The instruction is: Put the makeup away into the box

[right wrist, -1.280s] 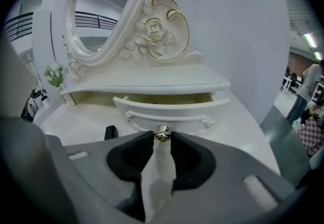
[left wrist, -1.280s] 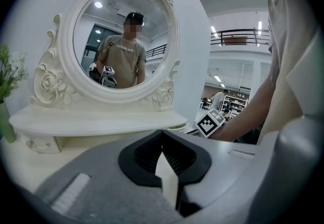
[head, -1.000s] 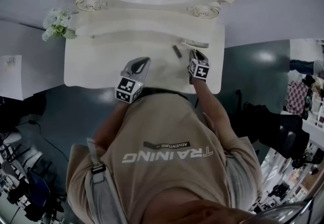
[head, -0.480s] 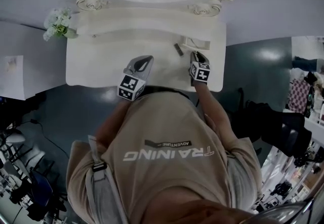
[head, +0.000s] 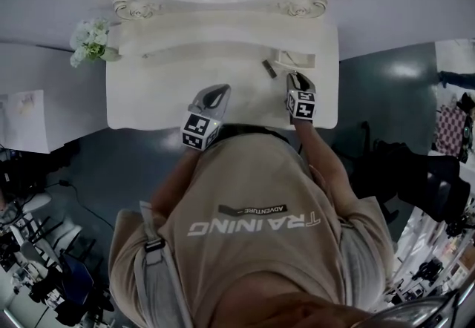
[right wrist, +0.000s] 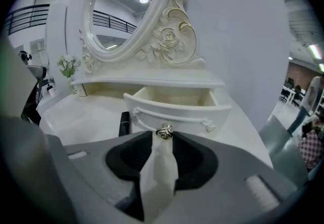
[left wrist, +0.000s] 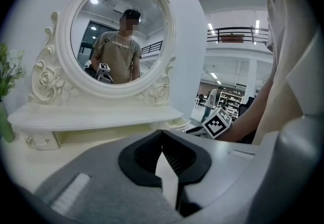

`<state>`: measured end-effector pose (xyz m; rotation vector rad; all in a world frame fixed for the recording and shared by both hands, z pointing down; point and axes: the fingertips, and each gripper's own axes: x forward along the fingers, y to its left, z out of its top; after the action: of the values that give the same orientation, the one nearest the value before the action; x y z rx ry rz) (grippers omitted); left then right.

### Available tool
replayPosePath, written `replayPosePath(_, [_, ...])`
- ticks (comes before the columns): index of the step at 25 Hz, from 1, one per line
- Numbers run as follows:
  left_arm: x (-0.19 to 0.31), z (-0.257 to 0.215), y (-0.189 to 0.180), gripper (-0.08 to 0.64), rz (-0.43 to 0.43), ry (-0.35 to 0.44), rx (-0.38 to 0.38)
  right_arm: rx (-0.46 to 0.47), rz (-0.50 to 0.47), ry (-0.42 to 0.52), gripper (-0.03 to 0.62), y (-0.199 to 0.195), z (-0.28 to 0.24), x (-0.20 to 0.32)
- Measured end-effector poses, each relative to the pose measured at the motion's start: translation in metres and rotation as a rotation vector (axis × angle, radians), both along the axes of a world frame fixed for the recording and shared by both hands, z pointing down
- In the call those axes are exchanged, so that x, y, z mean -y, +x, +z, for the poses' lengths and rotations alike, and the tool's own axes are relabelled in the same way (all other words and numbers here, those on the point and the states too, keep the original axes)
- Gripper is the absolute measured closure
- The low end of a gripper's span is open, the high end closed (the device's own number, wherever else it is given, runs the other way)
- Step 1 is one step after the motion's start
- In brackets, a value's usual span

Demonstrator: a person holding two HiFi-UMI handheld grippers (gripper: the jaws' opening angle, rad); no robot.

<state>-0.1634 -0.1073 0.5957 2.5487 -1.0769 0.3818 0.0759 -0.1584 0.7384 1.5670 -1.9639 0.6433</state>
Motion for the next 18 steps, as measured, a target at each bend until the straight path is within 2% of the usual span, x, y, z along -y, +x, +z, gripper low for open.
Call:
replayPosePath(2, [0.001, 0.001, -0.001, 0.554, 0.001, 0.0, 0.004, -0.011, -0.036, 0.038, 0.443, -0.005, -0.006, -0.005])
replayPosePath(4, [0.002, 0.003, 0.001, 0.554, 0.001, -0.005, 0.002, -0.036, -0.105, 0.049, 0.442, -0.013, -0.009, -0.014])
replayPosePath(7, [-0.001, 0.002, 0.005, 0.554, 0.005, -0.008, 0.0, -0.104, -0.249, 0.039, 0.442, -0.034, -0.01, -0.026])
replayPosePath(11, [0.002, -0.004, 0.011, 0.554, 0.018, 0.007, 0.005, -0.086, -0.339, 0.023, 0.442, -0.06, -0.011, -0.027])
replayPosePath(14, [0.006, -0.007, 0.018, 0.554, 0.021, 0.017, 0.007, -0.128, -0.432, 0.001, 0.442, -0.075, -0.005, -0.022])
replayPosePath(16, [0.006, -0.01, 0.021, 0.554, 0.017, 0.023, 0.007, -0.148, -0.45, -0.017, 0.442, -0.078, -0.001, -0.017])
replayPosePath(18, [0.008, -0.014, 0.022, 0.554, 0.006, 0.033, 0.007, -0.136, -0.428, -0.019, 0.442, -0.077, -0.002, -0.008])
